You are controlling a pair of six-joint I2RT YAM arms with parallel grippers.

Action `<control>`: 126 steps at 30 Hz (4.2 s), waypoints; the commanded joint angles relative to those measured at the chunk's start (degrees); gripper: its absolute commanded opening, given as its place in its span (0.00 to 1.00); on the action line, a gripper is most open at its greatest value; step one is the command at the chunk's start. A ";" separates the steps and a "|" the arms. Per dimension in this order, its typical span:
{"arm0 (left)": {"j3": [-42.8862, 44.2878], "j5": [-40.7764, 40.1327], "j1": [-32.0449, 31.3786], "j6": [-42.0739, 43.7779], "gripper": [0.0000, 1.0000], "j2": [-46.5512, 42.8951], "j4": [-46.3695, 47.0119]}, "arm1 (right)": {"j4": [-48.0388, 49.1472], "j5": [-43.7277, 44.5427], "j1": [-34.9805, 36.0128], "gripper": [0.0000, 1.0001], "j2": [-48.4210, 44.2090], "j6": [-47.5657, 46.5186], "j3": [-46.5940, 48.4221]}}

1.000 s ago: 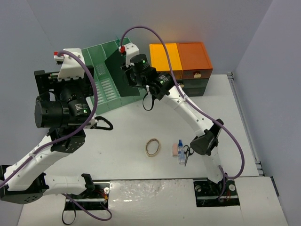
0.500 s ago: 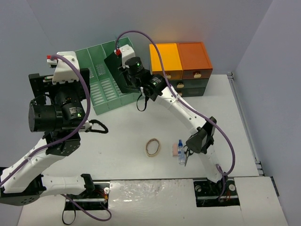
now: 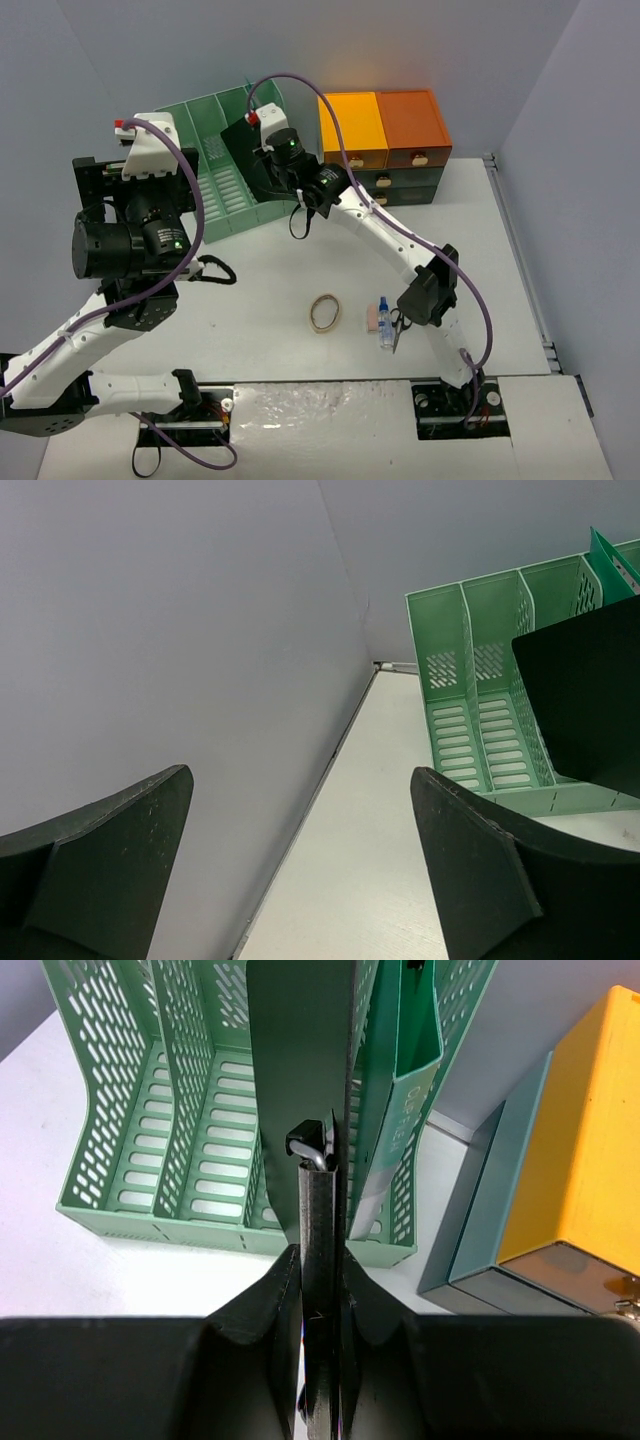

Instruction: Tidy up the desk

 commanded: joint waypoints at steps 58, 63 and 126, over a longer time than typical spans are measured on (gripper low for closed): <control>-2.58 -14.47 0.67 -0.20 0.88 2.05 3.61 | 6.37 2.78 2.72 0.00 -7.89 -2.77 1.57; -2.29 -14.30 0.69 -0.03 0.88 2.34 3.61 | 6.37 2.80 2.99 0.00 -7.64 -2.69 0.48; -1.16 -14.73 0.51 7.19 0.88 7.09 11.40 | 22.46 -6.66 -1.67 0.66 11.86 1.95 3.71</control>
